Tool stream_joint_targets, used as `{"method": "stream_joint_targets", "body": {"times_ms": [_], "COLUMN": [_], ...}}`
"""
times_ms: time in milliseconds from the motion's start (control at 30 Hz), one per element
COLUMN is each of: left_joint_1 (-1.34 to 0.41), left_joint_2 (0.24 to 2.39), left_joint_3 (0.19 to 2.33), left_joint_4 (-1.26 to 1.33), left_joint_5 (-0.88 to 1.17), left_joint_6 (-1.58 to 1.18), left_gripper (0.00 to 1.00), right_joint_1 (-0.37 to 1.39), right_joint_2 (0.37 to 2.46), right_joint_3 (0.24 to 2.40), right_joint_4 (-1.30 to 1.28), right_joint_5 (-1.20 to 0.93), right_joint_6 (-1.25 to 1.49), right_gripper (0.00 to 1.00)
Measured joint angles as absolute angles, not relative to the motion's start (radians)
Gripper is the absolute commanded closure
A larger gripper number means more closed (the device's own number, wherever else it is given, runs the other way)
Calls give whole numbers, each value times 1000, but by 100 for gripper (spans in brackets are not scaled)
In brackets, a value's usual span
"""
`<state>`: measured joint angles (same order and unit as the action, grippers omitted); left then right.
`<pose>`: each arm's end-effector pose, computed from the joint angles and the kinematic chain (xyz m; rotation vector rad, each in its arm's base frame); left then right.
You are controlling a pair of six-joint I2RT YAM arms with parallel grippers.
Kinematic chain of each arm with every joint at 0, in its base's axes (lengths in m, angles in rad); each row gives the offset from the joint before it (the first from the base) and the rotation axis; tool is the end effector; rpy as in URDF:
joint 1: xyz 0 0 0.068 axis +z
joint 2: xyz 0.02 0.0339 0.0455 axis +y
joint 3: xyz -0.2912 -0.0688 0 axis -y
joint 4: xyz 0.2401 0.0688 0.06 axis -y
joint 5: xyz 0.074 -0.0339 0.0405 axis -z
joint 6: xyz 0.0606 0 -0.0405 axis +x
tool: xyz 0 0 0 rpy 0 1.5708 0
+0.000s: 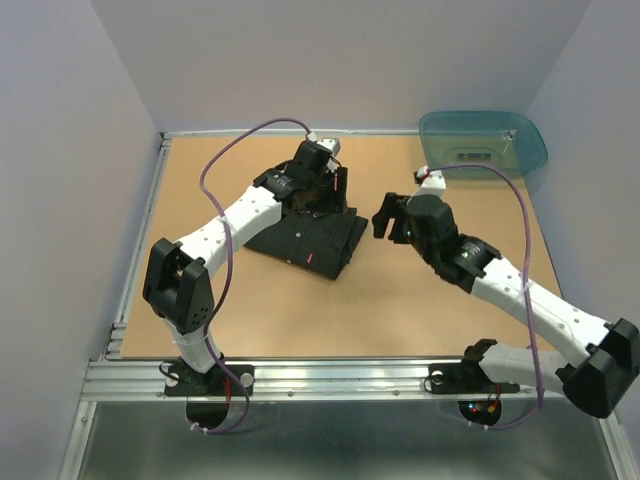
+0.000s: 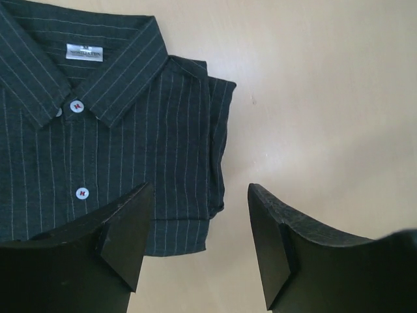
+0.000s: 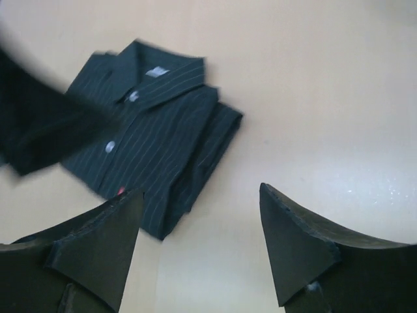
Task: Fold and stack the long sleeve shirts
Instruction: Neatly place the folded shirt to the corner
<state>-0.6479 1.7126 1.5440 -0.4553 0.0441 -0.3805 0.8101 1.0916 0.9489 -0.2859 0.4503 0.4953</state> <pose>0.3310 -0.2539 0.3420 0.3272 2.2408 -0.6140 0.1907 0.1621 0.3437 -0.0223 1.9764 0.4073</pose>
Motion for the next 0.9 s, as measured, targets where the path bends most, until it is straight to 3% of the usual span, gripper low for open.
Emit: {"method": "stream_joint_targets", "body": {"times_ms": [133, 267, 533, 900], "left_joint_1": [-661, -678, -739, -765], "left_joint_2": [1714, 1730, 1921, 2081], "left_joint_3": [1532, 1543, 1669, 1757], "left_joint_4": [-442, -422, -408, -430], "left_joint_5": [49, 35, -68, -179], "left_joint_6": [-351, -310, -241, -207], "left_gripper": [29, 29, 31, 37], "right_joint_1": [496, 319, 258, 253], "right_joint_2": [1185, 1308, 1631, 1869], "right_joint_3": [927, 888, 884, 884], "right_joint_4": [-221, -115, 175, 390], "right_joint_5": [204, -19, -309, -445], "right_joint_6": [607, 718, 897, 988], "right_gripper": [25, 20, 27, 33]}}
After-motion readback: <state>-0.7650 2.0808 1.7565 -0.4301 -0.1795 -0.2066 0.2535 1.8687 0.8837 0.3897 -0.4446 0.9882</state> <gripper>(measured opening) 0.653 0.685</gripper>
